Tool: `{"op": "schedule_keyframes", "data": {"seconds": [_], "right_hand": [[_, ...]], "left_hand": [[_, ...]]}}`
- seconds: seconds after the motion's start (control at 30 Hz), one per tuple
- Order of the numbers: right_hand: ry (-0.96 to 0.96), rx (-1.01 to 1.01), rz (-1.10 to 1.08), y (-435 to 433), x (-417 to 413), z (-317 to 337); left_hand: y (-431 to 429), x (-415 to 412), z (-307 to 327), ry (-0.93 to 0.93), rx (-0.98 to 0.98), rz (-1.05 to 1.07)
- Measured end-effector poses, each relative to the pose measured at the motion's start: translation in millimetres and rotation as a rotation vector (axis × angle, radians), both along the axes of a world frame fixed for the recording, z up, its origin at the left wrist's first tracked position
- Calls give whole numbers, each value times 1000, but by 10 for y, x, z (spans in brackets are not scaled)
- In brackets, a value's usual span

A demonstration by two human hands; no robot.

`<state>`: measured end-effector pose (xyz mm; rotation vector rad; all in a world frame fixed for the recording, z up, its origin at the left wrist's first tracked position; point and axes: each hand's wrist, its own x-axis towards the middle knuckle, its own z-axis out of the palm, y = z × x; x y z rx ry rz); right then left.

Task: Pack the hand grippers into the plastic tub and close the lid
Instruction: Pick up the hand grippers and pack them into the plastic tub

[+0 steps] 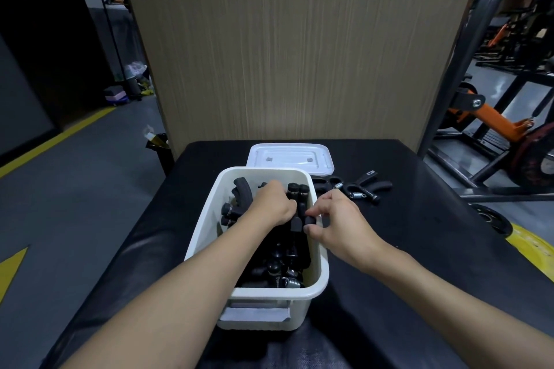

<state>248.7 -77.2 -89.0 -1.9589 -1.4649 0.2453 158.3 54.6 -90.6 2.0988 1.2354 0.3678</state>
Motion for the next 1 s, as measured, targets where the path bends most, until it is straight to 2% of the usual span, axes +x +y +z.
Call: {"op": "schedule_keyframes", "data": {"seconds": [0.3, 0.57, 1.0], "right_hand": [[36, 26, 8, -42, -32, -33], [164, 17, -34, -31, -31, -59], [196, 5, -40, -65, -80, -40]], "left_hand": [[-45, -12, 16, -30, 49, -51], [-19, 10, 72, 36, 105, -155], [-16, 59, 166, 156, 186, -289]]}}
